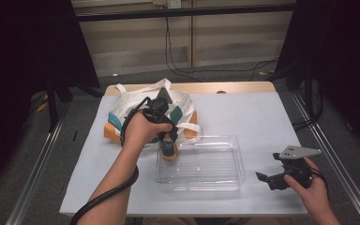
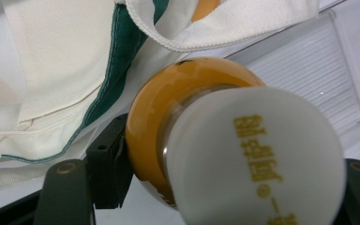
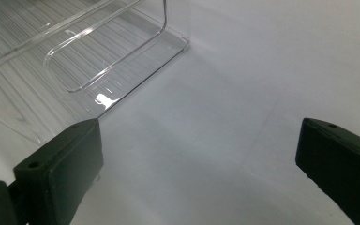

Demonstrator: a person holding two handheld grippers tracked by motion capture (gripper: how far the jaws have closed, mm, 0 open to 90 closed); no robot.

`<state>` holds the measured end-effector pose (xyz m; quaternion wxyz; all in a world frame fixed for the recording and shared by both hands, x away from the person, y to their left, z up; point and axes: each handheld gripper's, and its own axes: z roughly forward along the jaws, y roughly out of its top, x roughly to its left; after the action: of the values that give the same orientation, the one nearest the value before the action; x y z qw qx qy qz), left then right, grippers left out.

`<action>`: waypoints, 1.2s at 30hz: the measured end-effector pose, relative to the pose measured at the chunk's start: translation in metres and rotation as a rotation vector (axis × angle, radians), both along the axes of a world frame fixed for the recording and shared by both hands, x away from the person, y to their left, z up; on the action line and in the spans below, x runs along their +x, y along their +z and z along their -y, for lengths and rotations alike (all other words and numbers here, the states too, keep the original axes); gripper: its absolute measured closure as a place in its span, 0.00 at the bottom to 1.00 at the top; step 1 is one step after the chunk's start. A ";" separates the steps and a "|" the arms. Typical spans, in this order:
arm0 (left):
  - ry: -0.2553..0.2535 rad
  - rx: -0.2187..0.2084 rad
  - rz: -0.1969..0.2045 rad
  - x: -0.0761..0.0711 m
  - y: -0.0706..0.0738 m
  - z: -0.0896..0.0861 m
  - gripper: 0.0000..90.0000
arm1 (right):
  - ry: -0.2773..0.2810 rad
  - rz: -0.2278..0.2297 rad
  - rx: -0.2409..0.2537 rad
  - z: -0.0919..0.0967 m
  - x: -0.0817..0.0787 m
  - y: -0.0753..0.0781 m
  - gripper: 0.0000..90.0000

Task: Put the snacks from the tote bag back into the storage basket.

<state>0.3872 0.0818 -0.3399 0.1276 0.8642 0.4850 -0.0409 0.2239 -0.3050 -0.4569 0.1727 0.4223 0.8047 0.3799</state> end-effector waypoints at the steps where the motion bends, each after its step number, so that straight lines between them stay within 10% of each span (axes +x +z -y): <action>1: -0.003 0.001 -0.003 0.000 0.000 0.000 0.34 | 0.001 -0.001 0.000 0.000 0.000 0.000 0.01; 36: -0.001 -0.002 0.013 -0.005 -0.013 -0.001 0.33 | 0.006 -0.005 -0.005 -0.002 -0.001 0.001 0.01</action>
<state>0.3822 0.0823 -0.3530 0.1317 0.8646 0.4836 -0.0359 0.2227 -0.3032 -0.4561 0.1703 0.4203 0.8075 0.3772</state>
